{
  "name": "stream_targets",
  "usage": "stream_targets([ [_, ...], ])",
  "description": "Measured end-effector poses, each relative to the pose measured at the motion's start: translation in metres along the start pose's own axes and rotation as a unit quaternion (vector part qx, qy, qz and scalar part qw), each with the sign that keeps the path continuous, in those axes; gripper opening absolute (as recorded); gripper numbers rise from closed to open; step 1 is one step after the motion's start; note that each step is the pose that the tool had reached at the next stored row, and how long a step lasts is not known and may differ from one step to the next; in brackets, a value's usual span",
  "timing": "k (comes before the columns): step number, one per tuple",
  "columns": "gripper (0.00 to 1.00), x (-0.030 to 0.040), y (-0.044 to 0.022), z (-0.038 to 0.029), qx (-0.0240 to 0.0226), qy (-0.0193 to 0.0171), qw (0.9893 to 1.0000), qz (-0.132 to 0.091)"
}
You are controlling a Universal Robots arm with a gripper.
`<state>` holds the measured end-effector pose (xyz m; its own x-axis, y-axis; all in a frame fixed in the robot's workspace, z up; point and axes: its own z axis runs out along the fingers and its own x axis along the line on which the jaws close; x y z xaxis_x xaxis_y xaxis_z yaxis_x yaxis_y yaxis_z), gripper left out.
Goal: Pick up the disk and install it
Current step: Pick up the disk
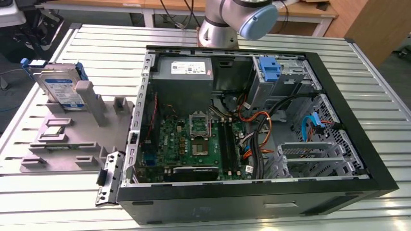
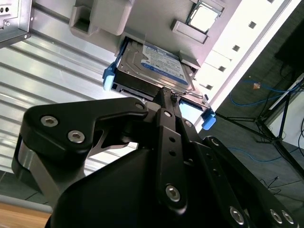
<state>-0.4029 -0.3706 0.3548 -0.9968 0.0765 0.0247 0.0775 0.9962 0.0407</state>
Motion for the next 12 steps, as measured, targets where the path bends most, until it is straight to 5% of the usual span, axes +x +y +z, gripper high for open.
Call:
stream_targets([
  [12,0.11,0.0001,0.0000,0.0000,0.0001,0.0002,1.0000,-0.005],
])
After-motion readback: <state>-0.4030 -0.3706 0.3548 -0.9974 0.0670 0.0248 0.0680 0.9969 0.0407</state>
